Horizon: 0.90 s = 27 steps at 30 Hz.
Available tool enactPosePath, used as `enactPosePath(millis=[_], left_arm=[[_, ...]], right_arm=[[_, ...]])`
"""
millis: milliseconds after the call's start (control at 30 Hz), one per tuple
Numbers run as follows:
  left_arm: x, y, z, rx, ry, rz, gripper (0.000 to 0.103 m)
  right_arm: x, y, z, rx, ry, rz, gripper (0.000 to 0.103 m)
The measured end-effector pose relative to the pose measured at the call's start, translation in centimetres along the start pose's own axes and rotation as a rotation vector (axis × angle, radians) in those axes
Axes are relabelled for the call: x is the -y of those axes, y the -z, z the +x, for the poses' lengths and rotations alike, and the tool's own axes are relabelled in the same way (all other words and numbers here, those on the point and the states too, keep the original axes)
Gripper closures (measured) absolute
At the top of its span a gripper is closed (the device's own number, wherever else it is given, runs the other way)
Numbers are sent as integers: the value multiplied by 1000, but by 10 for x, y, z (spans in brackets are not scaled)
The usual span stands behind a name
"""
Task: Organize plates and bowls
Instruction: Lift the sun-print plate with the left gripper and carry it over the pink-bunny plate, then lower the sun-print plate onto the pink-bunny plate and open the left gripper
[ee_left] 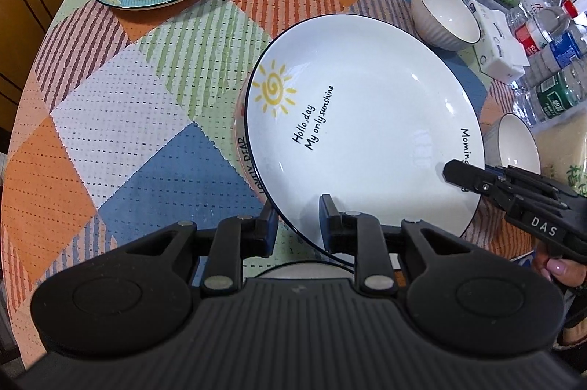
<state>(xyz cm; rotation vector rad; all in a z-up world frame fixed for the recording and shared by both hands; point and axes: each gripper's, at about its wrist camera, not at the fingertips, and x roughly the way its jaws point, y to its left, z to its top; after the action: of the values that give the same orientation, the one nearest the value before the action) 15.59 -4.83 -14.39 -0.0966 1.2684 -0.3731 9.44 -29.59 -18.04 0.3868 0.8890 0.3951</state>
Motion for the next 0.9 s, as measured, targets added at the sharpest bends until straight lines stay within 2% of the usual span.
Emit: enactPosePath(millis=[233,433,900], left_arm=[[1,-4,14,-29,-27,7,82],[-2,-7,17,-45,-20,-1,82],[-2,-10,33,-90,-52,-6,81]], right_arm=[[9,3,14,-31,1,17,79],[7,2,15,-45,6,22,78],[-12,-2,24,-153,167,-16,78]])
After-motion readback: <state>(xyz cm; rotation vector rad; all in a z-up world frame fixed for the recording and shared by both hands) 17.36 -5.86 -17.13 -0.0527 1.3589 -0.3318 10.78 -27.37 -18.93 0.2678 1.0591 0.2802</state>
